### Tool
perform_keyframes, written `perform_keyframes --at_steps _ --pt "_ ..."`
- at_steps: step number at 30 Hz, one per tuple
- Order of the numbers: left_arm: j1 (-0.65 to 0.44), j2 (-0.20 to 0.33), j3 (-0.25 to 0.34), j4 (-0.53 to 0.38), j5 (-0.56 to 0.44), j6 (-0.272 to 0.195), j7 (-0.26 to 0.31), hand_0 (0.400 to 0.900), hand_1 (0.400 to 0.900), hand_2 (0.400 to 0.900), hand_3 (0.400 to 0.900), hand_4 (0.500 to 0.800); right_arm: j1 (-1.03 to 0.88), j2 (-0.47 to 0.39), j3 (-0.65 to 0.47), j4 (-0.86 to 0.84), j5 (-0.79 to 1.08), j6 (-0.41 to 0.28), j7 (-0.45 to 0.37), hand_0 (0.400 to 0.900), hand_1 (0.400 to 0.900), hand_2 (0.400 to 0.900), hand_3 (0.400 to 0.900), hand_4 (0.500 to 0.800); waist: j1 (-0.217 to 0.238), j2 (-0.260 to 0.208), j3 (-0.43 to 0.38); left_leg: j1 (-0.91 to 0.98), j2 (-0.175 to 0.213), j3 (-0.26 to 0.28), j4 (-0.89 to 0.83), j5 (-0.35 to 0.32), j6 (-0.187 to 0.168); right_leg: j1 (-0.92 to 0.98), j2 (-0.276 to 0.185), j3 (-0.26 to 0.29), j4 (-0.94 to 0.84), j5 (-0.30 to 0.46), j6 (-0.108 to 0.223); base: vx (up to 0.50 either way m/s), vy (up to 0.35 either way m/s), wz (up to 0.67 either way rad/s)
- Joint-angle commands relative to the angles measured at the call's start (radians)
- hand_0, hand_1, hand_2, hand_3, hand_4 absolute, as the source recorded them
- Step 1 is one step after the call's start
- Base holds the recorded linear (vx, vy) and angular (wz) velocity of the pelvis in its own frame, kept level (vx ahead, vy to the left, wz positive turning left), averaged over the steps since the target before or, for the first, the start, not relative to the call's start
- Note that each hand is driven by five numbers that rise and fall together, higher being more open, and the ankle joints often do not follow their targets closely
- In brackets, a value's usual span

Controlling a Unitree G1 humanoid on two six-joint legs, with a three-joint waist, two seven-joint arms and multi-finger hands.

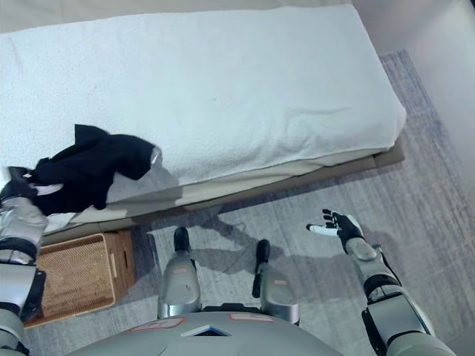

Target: Put the clothes on the bed into the basket.

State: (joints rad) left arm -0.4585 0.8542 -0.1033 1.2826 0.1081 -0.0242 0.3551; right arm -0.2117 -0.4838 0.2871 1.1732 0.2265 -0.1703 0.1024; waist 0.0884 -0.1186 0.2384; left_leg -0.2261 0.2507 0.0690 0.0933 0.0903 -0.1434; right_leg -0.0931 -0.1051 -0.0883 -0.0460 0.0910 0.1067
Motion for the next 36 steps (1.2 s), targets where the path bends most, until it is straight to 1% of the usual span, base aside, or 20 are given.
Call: perform_keyframes --at_steps 1,3,4,5,6,9,11,12,13,14,15,17,18,19,21,29,32,34,35,36 --pt "0.033 0.188 0.061 0.071 0.019 -0.015 0.029 0.400 0.400 0.400 0.400 0.500 0.028 -0.093 -0.057 -0.006 -0.006 -0.019 0.004 0.900 0.900 0.900 0.900 0.800 0.042 -0.031 -0.080 -0.123 0.044 -0.120 0.055 0.058 -0.028 0.021 -0.079 -0.004 0.106 -0.082 0.094 0.03 -0.070 0.05" --pt "0.056 0.215 0.090 0.091 0.016 -0.009 0.022 0.400 0.400 0.400 0.400 0.500 0.030 -0.088 -0.057 -0.004 -0.003 -0.016 0.010 0.900 0.900 0.900 0.900 0.800 0.052 -0.039 -0.085 -0.125 0.049 -0.129 0.056 0.057 -0.029 0.026 -0.071 -0.006 0.106 -0.085 0.093 0.03 -0.055 0.04" --pt "0.073 0.223 0.107 0.104 0.016 -0.008 0.017 0.400 0.400 0.400 0.400 0.500 0.032 -0.087 -0.057 -0.002 -0.001 -0.016 0.015 0.900 0.900 0.900 0.900 0.800 0.058 -0.043 -0.086 -0.126 0.051 -0.133 0.057 0.057 -0.029 0.029 -0.067 -0.007 0.107 -0.088 0.091 0.02 -0.034 0.04" --pt "0.076 0.223 0.111 0.103 0.016 -0.008 0.017 0.400 0.400 0.400 0.400 0.500 0.031 -0.087 -0.056 -0.002 -0.001 -0.016 0.015 0.900 0.900 0.900 0.900 0.800 0.056 -0.042 -0.087 -0.126 0.051 -0.133 0.057 0.057 -0.030 0.029 -0.067 -0.008 0.107 -0.089 0.091 0.03 -0.035 0.06" --pt "0.104 0.234 0.141 0.133 0.013 -0.007 0.009 0.400 0.400 0.400 0.400 0.500 0.034 -0.086 -0.058 -0.010 0.001 -0.013 0.021 0.900 0.900 0.900 0.900 0.800 0.065 -0.049 -0.087 -0.125 0.055 -0.138 0.060 0.054 -0.030 0.032 -0.062 -0.008 0.112 -0.093 0.090 0.03 -0.028 0.06" --pt "0.142 0.238 0.182 0.163 0.002 0.000 -0.008 0.400 0.400 0.400 0.400 0.500 0.032 -0.087 -0.060 -0.004 0.002 -0.011 0.026 0.900 0.900 0.900 0.900 0.800 0.077 -0.056 -0.087 -0.122 0.056 -0.141 0.061 0.053 -0.031 0.042 -0.057 -0.012 0.118 -0.100 0.086 0.03 -0.023 0.06" --pt "0.175 0.235 0.197 0.181 0.018 0.005 -0.016 0.400 0.400 0.400 0.400 0.500 0.029 -0.084 -0.060 -0.004 0.002 -0.010 0.028 0.900 0.900 0.900 0.900 0.800 0.085 -0.057 -0.087 -0.119 0.058 -0.142 0.060 0.054 -0.032 0.047 -0.056 -0.015 0.118 -0.103 0.086 0.01 -0.002 0.02" --pt "0.193 0.231 0.207 0.195 0.020 0.007 -0.023 0.400 0.400 0.400 0.400 0.500 0.026 -0.083 -0.062 -0.001 0.003 -0.010 0.030 0.900 0.900 0.900 0.900 0.800 0.088 -0.056 -0.086 -0.118 0.057 -0.142 0.059 0.054 -0.033 0.048 -0.055 -0.015 0.119 -0.104 0.086 0.00 0.000 0.00" --pt "0.221 0.216 0.228 0.208 0.014 0.012 -0.032 0.400 0.400 0.400 0.400 0.500 0.023 -0.082 -0.067 0.002 0.004 -0.009 0.032 0.900 0.900 0.900 0.900 0.800 0.094 -0.056 -0.086 -0.116 0.057 -0.141 0.058 0.054 -0.032 0.052 -0.055 -0.014 0.119 -0.107 0.086 0.00 0.000 0.00" --pt "0.227 0.215 0.233 0.206 0.014 0.012 -0.032 0.400 0.400 0.400 0.400 0.500 0.022 -0.083 -0.065 0.002 0.004 -0.009 0.032 0.900 0.900 0.900 0.900 0.800 0.092 -0.055 -0.086 -0.115 0.058 -0.141 0.057 0.054 -0.032 0.052 -0.055 -0.014 0.119 -0.107 0.086 0.00 0.000 0.00" --pt "0.266 0.210 0.282 0.241 -0.009 0.017 -0.045 0.400 0.400 0.400 0.400 0.500 0.021 -0.087 -0.074 0.003 0.001 -0.004 0.037 0.900 0.900 0.900 0.900 0.800 0.100 -0.052 -0.088 -0.111 0.058 -0.140 0.056 0.053 -0.033 0.057 -0.056 -0.015 0.120 -0.111 0.084 0.00 0.000 0.00" --pt "0.297 0.211 0.320 0.259 -0.025 0.020 -0.052 0.400 0.400 0.400 0.400 0.500 0.021 -0.093 -0.074 -0.007 -0.007 -0.004 0.038 0.900 0.900 0.900 0.900 0.800 0.102 -0.051 -0.089 -0.108 0.059 -0.140 0.056 0.054 -0.034 0.062 -0.056 -0.018 0.122 -0.114 0.083 0.01 0.016 0.01" --pt "0.300 0.211 0.324 0.257 -0.025 0.020 -0.052 0.400 0.400 0.400 0.400 0.500 0.020 -0.093 -0.073 -0.008 -0.007 -0.003 0.038 0.900 0.900 0.900 0.900 0.800 0.101 -0.051 -0.090 -0.108 0.059 -0.140 0.056 0.054 -0.034 0.062 -0.056 -0.018 0.122 -0.114 0.083 0.01 0.009 0.07" --pt "0.312 0.215 0.341 0.259 -0.028 0.021 -0.058 0.400 0.400 0.400 0.400 0.500 0.027 -0.098 -0.078 -0.014 -0.013 -0.002 0.041 0.900 0.900 0.900 0.900 0.800 0.106 -0.050 -0.090 -0.109 0.059 -0.142 0.055 0.057 -0.035 0.066 -0.054 -0.021 0.120 -0.116 0.082 0.00 0.005 0.09" --pt "0.321 0.225 0.351 0.257 -0.027 0.019 -0.063 0.400 0.400 0.400 0.400 0.500 0.031 -0.102 -0.080 -0.010 -0.014 -0.001 0.043 0.900 0.900 0.900 0.900 0.800 0.109 -0.048 -0.092 -0.113 0.060 -0.148 0.051 0.061 -0.036 0.069 -0.051 -0.027 0.117 -0.118 0.082 -0.01 -0.002 0.12" --pt "0.295 0.252 0.326 0.253 -0.017 0.020 -0.071 0.400 0.400 0.400 0.400 0.500 0.025 -0.105 -0.077 0.001 -0.007 0.006 0.059 0.900 0.900 0.900 0.900 0.800 0.122 -0.053 -0.084 -0.129 0.055 -0.170 0.047 0.070 -0.035 0.072 -0.051 -0.044 0.115 -0.115 0.081 -0.01 -0.005 0.07" --pt "0.300 0.256 0.339 0.265 -0.028 0.022 -0.077 0.400 0.400 0.400 0.400 0.500 0.024 -0.105 -0.078 0.000 -0.004 0.010 0.063 0.900 0.900 0.900 0.900 0.800 0.127 -0.057 -0.079 -0.130 0.055 -0.171 0.049 0.069 -0.035 0.076 -0.050 -0.043 0.115 -0.116 0.081 0.00 0.000 0.00" --pt "0.301 0.255 0.361 0.267 -0.053 0.023 -0.072 0.400 0.400 0.400 0.400 0.500 0.026 -0.105 -0.083 0.000 -0.001 0.011 0.065 0.900 0.900 0.900 0.900 0.800 0.130 -0.059 -0.079 -0.130 0.056 -0.173 0.053 0.067 -0.036 0.078 -0.049 -0.045 0.117 -0.118 0.081 0.00 0.000 0.00" --pt "0.303 0.253 0.364 0.267 -0.057 0.023 -0.073 0.675 0.675 0.675 0.675 0.665 0.026 -0.106 -0.084 0.001 0.000 0.011 0.065 0.900 0.900 0.900 0.900 0.800 0.131 -0.059 -0.079 -0.130 0.054 -0.174 0.054 0.067 -0.037 0.079 -0.050 -0.045 0.118 -0.119 0.080 0.00 0.000 0.00" --pt "0.303 0.253 0.364 0.267 -0.057 0.023 -0.073 0.900 0.900 0.900 0.900 0.800 0.026 -0.106 -0.084 0.001 0.000 0.011 0.065 0.900 0.900 0.900 0.900 0.800 0.130 -0.058 -0.079 -0.130 0.054 -0.174 0.054 0.067 -0.037 0.079 -0.050 -0.045 0.118 -0.119 0.080 0.00 0.010 0.03"
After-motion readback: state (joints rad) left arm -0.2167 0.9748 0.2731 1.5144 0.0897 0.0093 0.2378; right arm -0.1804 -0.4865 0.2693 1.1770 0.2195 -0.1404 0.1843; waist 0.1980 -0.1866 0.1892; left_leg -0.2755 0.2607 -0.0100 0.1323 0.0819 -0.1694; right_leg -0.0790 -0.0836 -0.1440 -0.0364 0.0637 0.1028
